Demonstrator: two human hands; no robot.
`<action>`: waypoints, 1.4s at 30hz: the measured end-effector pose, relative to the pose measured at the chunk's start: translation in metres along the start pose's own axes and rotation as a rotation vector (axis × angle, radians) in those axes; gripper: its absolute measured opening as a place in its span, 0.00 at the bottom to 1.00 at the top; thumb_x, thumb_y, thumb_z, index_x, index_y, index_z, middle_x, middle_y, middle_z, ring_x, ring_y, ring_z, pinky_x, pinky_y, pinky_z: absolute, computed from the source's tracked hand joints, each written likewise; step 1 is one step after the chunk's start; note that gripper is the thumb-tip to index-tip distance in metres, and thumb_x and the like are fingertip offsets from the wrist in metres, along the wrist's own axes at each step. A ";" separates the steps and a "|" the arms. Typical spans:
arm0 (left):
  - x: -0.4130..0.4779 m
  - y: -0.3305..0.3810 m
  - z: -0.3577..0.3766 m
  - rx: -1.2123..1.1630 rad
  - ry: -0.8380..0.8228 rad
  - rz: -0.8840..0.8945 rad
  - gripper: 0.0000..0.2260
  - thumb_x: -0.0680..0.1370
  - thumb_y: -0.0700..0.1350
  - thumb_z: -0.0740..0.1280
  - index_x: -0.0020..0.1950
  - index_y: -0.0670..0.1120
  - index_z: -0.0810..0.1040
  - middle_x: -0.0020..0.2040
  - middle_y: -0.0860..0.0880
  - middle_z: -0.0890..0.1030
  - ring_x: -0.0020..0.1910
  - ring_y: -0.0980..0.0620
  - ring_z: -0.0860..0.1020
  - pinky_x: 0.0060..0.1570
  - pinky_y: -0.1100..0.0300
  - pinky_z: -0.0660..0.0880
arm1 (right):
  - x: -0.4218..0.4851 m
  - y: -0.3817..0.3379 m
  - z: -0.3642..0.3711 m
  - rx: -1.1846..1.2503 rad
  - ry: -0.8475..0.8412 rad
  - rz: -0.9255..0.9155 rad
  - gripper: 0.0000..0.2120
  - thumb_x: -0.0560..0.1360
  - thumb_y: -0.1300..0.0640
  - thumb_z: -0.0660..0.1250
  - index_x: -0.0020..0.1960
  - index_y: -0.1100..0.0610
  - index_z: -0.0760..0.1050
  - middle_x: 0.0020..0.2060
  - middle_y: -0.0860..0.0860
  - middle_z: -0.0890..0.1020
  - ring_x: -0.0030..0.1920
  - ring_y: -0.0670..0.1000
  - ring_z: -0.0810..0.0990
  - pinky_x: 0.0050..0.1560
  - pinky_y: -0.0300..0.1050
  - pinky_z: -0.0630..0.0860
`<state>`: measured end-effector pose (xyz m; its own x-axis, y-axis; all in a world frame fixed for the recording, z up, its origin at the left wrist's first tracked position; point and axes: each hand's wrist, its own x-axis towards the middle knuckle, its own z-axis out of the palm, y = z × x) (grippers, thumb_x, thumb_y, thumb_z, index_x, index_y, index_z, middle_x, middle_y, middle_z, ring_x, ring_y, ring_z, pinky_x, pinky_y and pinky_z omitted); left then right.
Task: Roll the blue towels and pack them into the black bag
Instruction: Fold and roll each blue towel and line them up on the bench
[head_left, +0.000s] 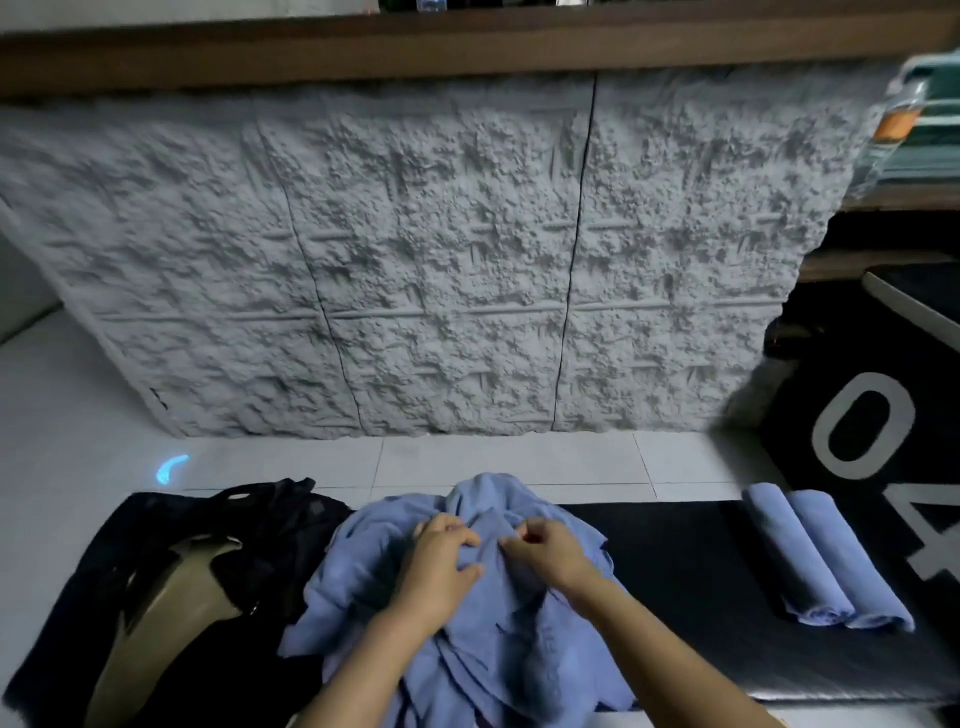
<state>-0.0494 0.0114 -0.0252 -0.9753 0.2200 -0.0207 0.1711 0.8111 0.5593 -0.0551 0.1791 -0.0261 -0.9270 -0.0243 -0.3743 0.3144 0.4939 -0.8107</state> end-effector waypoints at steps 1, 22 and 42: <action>-0.003 0.008 -0.005 -0.054 0.074 -0.008 0.08 0.73 0.46 0.71 0.50 0.46 0.81 0.48 0.53 0.76 0.54 0.51 0.76 0.54 0.65 0.66 | -0.007 -0.007 -0.006 0.173 -0.025 0.012 0.19 0.75 0.55 0.66 0.30 0.52 0.61 0.27 0.50 0.64 0.32 0.49 0.62 0.34 0.46 0.60; -0.059 0.150 -0.123 -0.844 0.125 -0.081 0.09 0.78 0.38 0.63 0.52 0.47 0.81 0.49 0.49 0.83 0.48 0.55 0.78 0.49 0.62 0.72 | -0.126 -0.112 -0.103 -0.058 0.260 -0.711 0.03 0.73 0.60 0.71 0.47 0.58 0.79 0.43 0.48 0.78 0.44 0.48 0.75 0.44 0.38 0.69; -0.070 0.211 -0.154 -0.256 0.639 0.172 0.02 0.71 0.42 0.68 0.41 0.44 0.75 0.31 0.50 0.76 0.31 0.51 0.73 0.31 0.60 0.67 | -0.161 -0.172 -0.134 0.135 0.196 -0.830 0.05 0.74 0.58 0.70 0.39 0.54 0.80 0.25 0.45 0.73 0.28 0.42 0.68 0.32 0.38 0.63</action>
<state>0.0337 0.0835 0.2214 -0.8416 -0.0910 0.5325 0.3688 0.6235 0.6894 0.0129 0.2144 0.2339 -0.8823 -0.1755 0.4367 -0.4699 0.2753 -0.8387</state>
